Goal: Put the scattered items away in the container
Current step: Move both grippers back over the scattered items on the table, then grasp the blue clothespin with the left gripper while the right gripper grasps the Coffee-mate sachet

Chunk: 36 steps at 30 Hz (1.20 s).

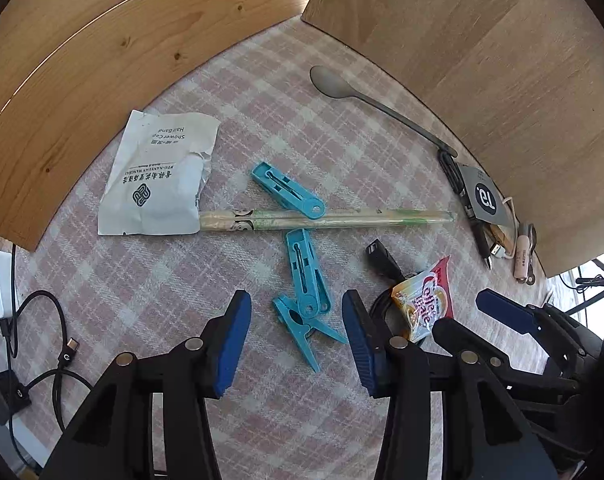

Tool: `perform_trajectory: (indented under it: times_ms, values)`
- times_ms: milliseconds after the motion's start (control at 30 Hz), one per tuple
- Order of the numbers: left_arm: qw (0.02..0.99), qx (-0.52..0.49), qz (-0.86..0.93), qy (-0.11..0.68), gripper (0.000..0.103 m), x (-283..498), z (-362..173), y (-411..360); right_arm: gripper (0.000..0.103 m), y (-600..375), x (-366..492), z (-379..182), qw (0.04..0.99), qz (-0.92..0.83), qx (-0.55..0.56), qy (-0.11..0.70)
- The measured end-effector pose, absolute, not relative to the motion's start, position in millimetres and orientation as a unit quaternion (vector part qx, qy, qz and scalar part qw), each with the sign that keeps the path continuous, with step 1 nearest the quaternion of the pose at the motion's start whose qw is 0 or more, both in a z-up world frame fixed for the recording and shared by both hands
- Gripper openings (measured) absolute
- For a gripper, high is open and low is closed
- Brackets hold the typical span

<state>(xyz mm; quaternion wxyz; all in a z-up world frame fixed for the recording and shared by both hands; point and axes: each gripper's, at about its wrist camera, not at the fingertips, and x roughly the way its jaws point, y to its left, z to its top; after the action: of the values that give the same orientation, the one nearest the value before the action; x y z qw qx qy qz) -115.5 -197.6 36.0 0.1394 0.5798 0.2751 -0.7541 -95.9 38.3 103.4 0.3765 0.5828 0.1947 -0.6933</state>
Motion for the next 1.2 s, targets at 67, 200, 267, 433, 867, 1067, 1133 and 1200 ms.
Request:
perform_trajectory:
  times_ms: [67,200,267,433,867,1067,1133,1200]
  values:
    - [0.135,0.581,-0.752,0.280,0.044,-118.7,32.9,-198.2,0.060,35.3,-98.1,99.2,0.381,-0.688,0.588,0.190]
    - [0.134,0.585,-0.748,0.284,0.043,-125.1,27.0,-197.4,0.060,29.9,-99.7,91.6,0.384,-0.680,0.593,0.193]
    - [0.135,0.587,-0.747,0.282,0.040,-128.9,24.3,-196.1,0.060,28.0,-98.6,89.1,0.387,-0.678,0.593,0.198]
    - [0.139,0.592,-0.744,0.277,0.035,-137.3,19.2,-192.6,0.060,24.5,-101.1,82.2,0.383,-0.678,0.593,0.204]
    - [0.143,0.598,-0.742,0.268,0.021,-148.9,12.4,-182.0,0.060,20.0,-98.7,83.1,0.401,-0.664,0.598,0.202]
    - [0.150,0.597,-0.742,0.266,0.015,-149.6,12.4,-180.5,0.061,18.3,-99.6,78.8,0.396,-0.667,0.595,0.208]
    - [0.152,0.596,-0.742,0.267,0.012,-148.2,12.6,-181.0,0.061,19.0,-101.5,74.2,0.392,-0.663,0.603,0.208]
    - [0.153,0.595,-0.742,0.267,0.011,-140.0,14.6,-185.7,0.058,21.2,-101.3,72.8,0.394,-0.663,0.604,0.204]
